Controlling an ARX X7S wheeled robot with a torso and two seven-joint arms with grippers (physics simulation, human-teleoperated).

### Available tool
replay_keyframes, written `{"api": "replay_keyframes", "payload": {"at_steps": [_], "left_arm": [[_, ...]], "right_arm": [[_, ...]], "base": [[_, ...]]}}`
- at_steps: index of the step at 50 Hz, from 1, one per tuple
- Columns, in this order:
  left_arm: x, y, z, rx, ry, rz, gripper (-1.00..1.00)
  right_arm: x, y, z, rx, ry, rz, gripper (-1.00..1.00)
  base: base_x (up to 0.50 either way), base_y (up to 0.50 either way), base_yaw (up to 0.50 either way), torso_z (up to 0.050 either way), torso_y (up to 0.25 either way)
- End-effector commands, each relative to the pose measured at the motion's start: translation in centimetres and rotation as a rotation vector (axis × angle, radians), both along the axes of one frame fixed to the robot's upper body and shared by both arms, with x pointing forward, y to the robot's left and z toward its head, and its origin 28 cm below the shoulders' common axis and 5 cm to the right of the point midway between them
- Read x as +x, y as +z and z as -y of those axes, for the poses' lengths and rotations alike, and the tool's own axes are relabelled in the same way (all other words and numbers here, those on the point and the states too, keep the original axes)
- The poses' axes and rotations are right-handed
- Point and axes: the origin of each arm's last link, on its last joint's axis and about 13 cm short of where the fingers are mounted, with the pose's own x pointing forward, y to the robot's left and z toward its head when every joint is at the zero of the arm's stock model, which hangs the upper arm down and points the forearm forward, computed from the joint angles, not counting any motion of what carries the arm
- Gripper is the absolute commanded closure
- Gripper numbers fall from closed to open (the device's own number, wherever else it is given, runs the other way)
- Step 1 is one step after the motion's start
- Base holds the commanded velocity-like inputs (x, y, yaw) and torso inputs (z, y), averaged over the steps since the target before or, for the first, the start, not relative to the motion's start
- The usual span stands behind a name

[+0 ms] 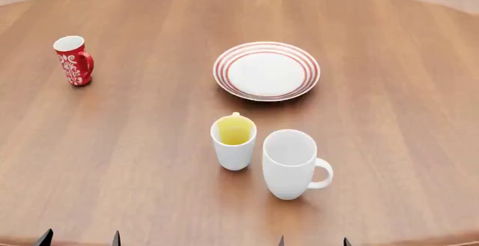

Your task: Pick up the red mug and put it on the plate

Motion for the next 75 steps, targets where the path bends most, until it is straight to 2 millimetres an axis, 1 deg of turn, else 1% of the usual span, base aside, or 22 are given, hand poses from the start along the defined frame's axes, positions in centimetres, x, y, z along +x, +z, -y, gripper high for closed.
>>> {"api": "replay_keyframes", "payload": {"at_steps": [1,4,17,21,23,25,27,28,31,33,34,37,39,43,46,53,57,60,63,64,69,75], "left_arm": [[-0.2,0.1,0.0,-0.001,-0.002,0.003,-1.0],[-0.2,0.4,-0.1,0.004,0.001,0.009,-1.0],[0.1,0.4,-0.2,0.001,0.002,0.0,-1.0],[0.5,1.0,-0.3,0.007,0.0,-0.005,-1.0],[0.9,2.0,-0.5,0.014,-0.008,0.0,-1.0],[1.6,3.7,-0.7,0.007,-0.025,0.006,-1.0],[2.0,4.6,-0.8,0.008,-0.045,0.018,-1.0],[2.5,5.7,-0.8,0.016,-0.057,0.022,-1.0],[3.5,8.1,-1.0,0.037,-0.082,0.041,-1.0],[3.9,9.1,-1.1,0.044,-0.084,0.05,-1.0],[4.2,10.3,-1.2,0.047,-0.093,0.062,-1.0],[4.6,11.9,-1.3,0.057,-0.1,0.082,-1.0],[5.1,13.6,-1.5,0.056,-0.109,0.099,-1.0],[5.5,14.8,-1.7,0.063,-0.095,0.121,-1.0],[5.7,14.8,-1.8,0.064,-0.09,0.125,-1.0],[5.8,14.7,-1.8,0.063,-0.09,0.124,-1.0],[5.8,14.7,-1.9,0.063,-0.09,0.125,-1.0],[5.9,14.6,-1.9,0.063,-0.09,0.122,-1.0],[5.9,14.6,-2.0,0.064,-0.088,0.12,-1.0],[6.0,14.5,-2.0,0.063,-0.086,0.118,-1.0],[5.9,14.6,-2.1,0.064,-0.083,0.118,-1.0],[5.9,14.4,-2.1,0.065,-0.083,0.114,-1.0]], "right_arm": [[0.0,-0.1,0.1,-0.014,-0.012,-0.006,-1.0],[-0.1,0.0,0.2,-0.024,-0.022,-0.006,-1.0],[0.2,0.2,-0.1,-0.041,-0.024,-0.013,-1.0],[0.4,0.8,-0.1,-0.043,-0.016,-0.014,-1.0],[0.8,1.9,0.0,-0.023,0.007,-0.018,-1.0],[1.6,4.0,0.1,-0.015,0.021,-0.019,-1.0],[2.0,5.3,0.1,-0.006,0.044,-0.021,-1.0],[2.6,6.8,0.2,-0.002,0.057,-0.021,-1.0],[4.0,9.6,0.3,0.017,0.079,-0.028,-1.0],[4.5,10.6,0.4,0.008,0.077,-0.01,-1.0],[5.1,11.7,0.5,0.001,0.07,-0.004,-1.0],[5.8,13.1,0.5,-0.009,0.069,0.006,-1.0],[6.7,14.9,0.6,-0.026,0.062,0.016,-1.0],[7.5,16.5,0.9,-0.029,0.05,0.032,-1.0],[7.8,17.0,1.0,-0.032,0.046,0.035,-1.0],[7.7,16.8,1.0,-0.033,0.048,0.03,-1.0],[8.3,17.1,1.4,-0.036,0.015,0.049,-1.0],[10.0,17.2,2.7,-0.029,-0.069,0.039,-1.0],[11.0,17.4,3.4,-0.024,-0.106,0.022,-1.0],[11.6,17.5,4.0,-0.013,-0.133,0.014,-1.0],[12.6,17.3,5.4,-0.022,-0.216,0.006,-1.0],[13.1,17.4,6.3,-0.014,-0.262,-0.011,-1.0]], "base": [[0.0,0.0,0.0,0.0,0.0],[0.0,0.0,0.0,0.0,0.0],[0.0,0.0,0.0,0.0,0.0],[0.0,0.0,0.0,0.0,0.0],[0.0,0.0,0.0,0.0,0.0],[0.0,0.0,0.0,0.0,0.0],[0.0,0.0,0.0,0.0,0.0],[0.0,0.0,0.0,0.0,0.0],[0.0,0.0,0.0,0.0,0.0],[0.0,0.0,0.0,0.0,0.0],[0.0,0.0,0.0,0.0,0.0],[0.0,0.0,0.0,0.0,0.0],[0.0,0.0,0.0,0.0,0.0],[0.0,0.0,0.0,0.0,0.0],[0.0,0.0,0.0,0.0,0.0],[0.0,0.0,0.0,0.0,0.0],[0.0,0.0,0.0,0.0,0.0],[0.0,0.0,0.0,0.0,0.0],[0.0,0.0,0.0,0.0,0.0],[0.0,0.0,0.0,0.0,0.0],[0.0,0.0,0.0,0.0,0.0],[0.0,0.0,0.0,0.0,0.0]]}}
